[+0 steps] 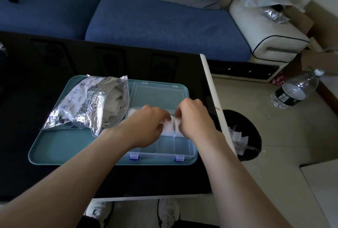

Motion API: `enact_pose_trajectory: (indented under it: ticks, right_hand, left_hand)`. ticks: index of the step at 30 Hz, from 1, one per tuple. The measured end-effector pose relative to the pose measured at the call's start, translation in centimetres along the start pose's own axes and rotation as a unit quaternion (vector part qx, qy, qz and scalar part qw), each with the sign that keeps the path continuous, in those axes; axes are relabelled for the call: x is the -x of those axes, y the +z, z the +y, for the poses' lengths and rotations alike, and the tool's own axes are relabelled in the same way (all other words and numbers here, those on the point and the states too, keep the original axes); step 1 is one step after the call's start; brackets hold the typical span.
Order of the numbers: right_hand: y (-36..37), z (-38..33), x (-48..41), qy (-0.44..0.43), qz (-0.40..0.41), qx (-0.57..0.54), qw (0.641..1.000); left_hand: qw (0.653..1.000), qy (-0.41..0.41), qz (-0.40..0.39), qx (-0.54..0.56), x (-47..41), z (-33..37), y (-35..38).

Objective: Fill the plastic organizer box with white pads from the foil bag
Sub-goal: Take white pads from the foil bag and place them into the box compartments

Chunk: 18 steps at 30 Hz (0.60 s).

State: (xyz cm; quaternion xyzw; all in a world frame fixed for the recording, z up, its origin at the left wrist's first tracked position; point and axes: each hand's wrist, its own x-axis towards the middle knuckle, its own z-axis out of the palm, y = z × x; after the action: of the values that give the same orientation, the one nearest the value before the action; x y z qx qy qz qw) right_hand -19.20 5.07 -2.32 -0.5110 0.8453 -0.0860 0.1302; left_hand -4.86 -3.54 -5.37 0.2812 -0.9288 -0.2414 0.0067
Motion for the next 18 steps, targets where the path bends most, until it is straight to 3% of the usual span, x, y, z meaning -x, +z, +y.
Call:
enact_pose_trajectory:
  ticks: [5, 8, 11, 14, 18]
  right_hand:
    - [-0.1, -1.4, -0.5, 0.009, 0.081, -0.054, 0.995]
    - [0.4, -2.8, -0.9, -0.019, 0.097, -0.117, 0.988]
    - [1.5, -4.8, -1.2, -0.055, 0.073, -0.152, 0.984]
    - [2.6, -6.6, -1.3, -0.086, 0.06, -0.165, 0.981]
    - [3.5, -8.7, -1.7, -0.098, 0.066, -0.193, 0.974]
  left_hand:
    - [0.968, 0.038, 0.241, -0.054, 0.6, -1.4, -2.3]
    - [0.932, -0.047, 0.344, -0.105, 1.2, -2.6, -3.5]
    - [0.916, -0.148, 0.357, -0.103, 2.2, -3.9, -3.9]
    - [0.924, -0.224, 0.3, -0.071, 3.0, -5.3, -4.4]
    - [0.929, -0.237, 0.282, -0.041, 3.5, -7.0, -4.6]
